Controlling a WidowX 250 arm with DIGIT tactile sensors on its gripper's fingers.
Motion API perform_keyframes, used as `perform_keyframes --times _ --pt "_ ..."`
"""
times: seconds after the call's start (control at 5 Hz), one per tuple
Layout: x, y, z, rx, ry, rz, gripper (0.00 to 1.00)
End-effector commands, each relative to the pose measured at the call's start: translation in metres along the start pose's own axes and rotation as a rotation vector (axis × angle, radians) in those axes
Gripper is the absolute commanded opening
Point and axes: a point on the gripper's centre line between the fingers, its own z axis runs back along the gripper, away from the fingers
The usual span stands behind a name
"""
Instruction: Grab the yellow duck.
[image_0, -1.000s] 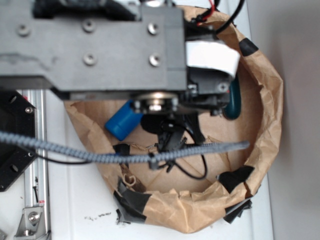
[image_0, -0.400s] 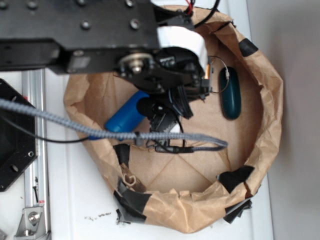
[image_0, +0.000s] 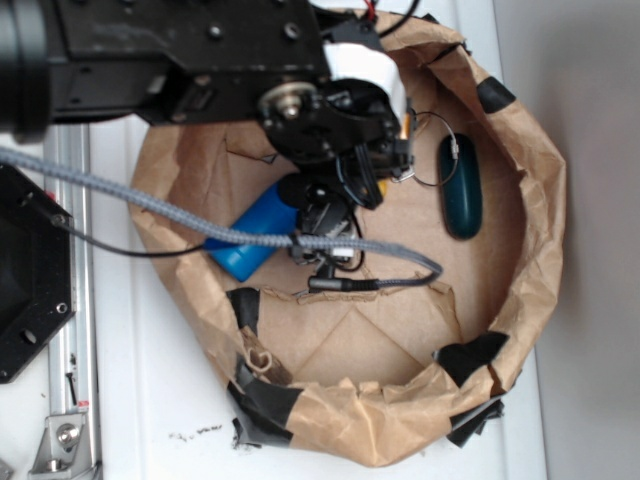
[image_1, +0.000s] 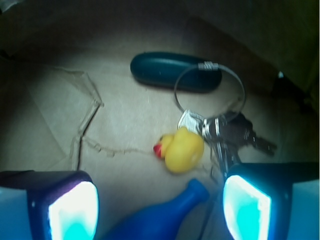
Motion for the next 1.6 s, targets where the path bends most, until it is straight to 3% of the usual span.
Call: perform_keyframes --times 0.0,0.4,0.6,1.0,1.4 --pt "0.011 0.015 -0.027 0.019 -0.023 -0.03 1.0" --pt "0.004 0.03 -0.068 0.031 0.114 -0.036 1.0" --pt "0.007 0.027 -0.076 0.037 0.127 -0.07 0.0" --pt "0.014 0.016 -0.042 0.024 0.091 -0.089 0.0" --pt "0.027 0.002 0.03 0.043 0.026 -0.057 0.0"
